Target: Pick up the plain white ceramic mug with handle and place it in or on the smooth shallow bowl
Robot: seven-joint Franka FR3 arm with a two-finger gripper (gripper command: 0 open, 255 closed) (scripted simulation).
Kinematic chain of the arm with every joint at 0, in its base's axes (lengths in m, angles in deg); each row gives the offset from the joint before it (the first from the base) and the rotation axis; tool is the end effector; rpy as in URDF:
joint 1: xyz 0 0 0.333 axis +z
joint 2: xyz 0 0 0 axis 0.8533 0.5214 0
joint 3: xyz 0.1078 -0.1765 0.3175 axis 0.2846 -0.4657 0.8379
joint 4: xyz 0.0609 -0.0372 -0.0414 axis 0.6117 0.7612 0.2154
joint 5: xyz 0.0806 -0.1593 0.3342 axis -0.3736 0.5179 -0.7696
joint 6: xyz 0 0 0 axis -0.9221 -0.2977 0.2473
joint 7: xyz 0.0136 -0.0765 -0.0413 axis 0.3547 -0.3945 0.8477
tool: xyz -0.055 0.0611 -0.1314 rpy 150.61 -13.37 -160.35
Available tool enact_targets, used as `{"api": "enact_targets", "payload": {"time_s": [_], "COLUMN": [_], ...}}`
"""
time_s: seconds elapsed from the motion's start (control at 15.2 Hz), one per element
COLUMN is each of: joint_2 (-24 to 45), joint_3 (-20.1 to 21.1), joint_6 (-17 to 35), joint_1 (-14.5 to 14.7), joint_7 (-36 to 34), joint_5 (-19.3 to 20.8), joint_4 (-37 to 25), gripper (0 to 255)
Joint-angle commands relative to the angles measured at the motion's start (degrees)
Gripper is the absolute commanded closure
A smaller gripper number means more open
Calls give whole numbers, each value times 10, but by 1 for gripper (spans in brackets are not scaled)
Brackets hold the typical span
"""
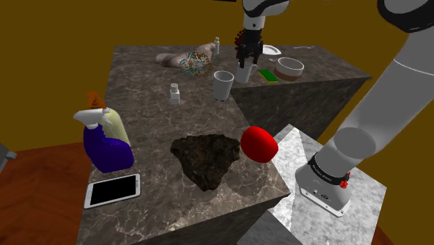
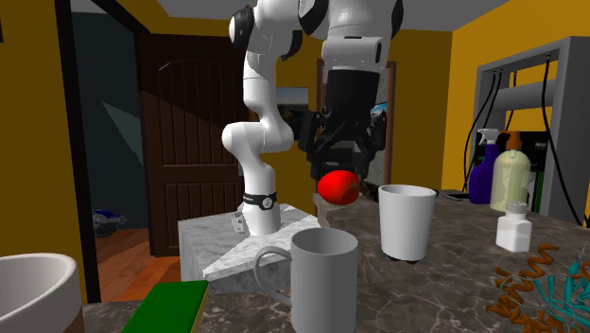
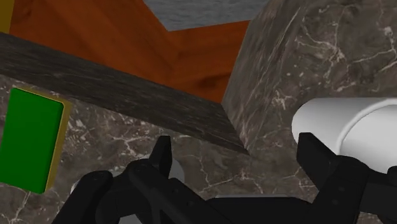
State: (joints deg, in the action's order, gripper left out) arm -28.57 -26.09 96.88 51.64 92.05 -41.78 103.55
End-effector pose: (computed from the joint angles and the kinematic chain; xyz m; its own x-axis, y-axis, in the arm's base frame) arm 0.5341 -0.0931 0.4541 0.9806 -0.0954 -0.1712 -0.0963 -0.9953 0.0031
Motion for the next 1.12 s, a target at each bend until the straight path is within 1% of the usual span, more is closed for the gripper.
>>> {"api": "enact_targets", "payload": {"time_s": [0.0,0.26,0.46,0.53,1.06], "joint_2": [41,128,197,211,217], "joint_3": [-4,-13,-19,-20,-20], "joint_6": [2,-2,-13,-16,40], "joint_1": [-5,-16,-26,-28,-28], "joint_7": [-2,-3,-4,-4,-4], "joint_5": [0,-3,-7,-8,-8], "joint_4": [-40,-132,-212,-228,-178], "gripper": [0,0,0,0,0]}}
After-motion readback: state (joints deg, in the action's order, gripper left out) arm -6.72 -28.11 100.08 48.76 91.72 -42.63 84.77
